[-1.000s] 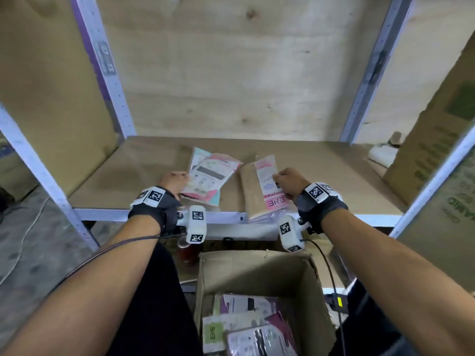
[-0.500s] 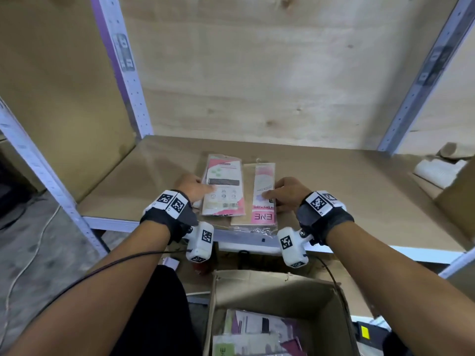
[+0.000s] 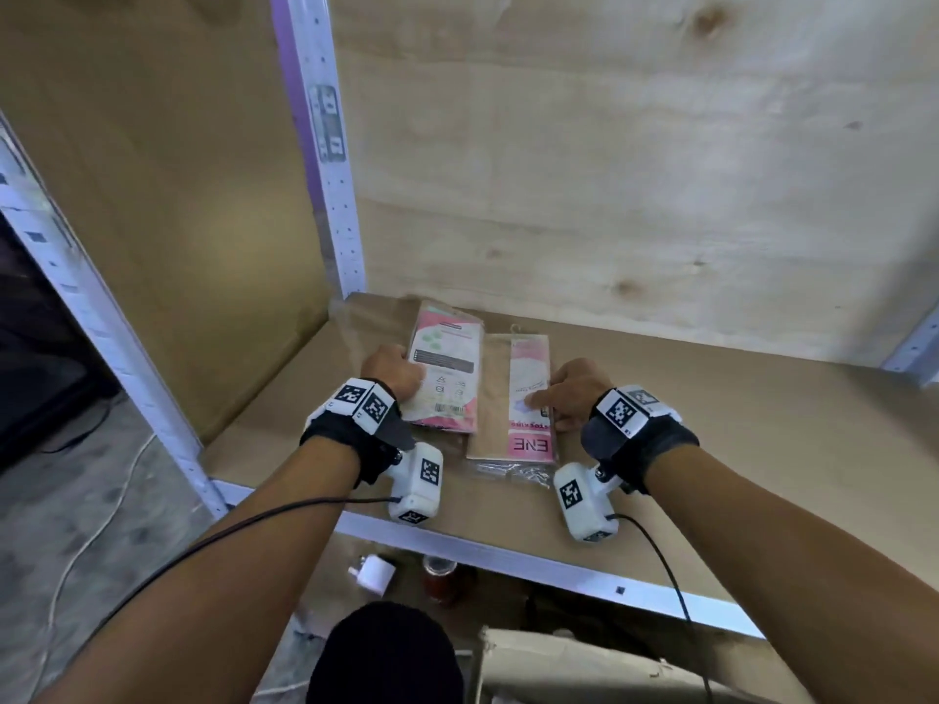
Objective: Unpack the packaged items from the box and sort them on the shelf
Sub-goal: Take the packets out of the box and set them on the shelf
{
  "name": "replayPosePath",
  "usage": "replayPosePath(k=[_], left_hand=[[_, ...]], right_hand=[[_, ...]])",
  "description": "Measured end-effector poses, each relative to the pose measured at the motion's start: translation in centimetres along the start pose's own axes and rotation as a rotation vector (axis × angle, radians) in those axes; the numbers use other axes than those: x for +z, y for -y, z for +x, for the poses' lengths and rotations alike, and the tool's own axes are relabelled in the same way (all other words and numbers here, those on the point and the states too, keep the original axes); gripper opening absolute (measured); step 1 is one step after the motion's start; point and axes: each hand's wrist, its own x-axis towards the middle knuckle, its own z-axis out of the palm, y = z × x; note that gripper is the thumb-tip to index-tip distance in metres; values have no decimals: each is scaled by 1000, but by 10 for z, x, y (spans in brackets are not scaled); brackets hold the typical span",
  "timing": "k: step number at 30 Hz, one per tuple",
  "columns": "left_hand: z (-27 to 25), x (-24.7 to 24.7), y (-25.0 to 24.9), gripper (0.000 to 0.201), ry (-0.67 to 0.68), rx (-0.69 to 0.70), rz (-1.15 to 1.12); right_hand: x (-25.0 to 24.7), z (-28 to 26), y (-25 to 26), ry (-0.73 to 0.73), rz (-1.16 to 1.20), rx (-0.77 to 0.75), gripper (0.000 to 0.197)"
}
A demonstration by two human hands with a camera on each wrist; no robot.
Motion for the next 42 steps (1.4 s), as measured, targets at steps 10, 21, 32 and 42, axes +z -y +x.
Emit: replayPosePath(k=[10, 21, 32, 42], left_hand=[[53, -27, 36, 32, -96, -17, 39], [61, -48, 51, 34, -55, -11, -55], [-24, -55, -6, 47, -107, 134, 36], [-172, -10, -60, 16, 55, 305, -269]], right_hand=[[50, 55, 52, -23, 9, -102, 43], [65, 59, 61, 59, 48, -183, 23], [3, -53, 23, 136, 48, -255, 20], [-50, -204, -87, 96, 127, -232, 8]])
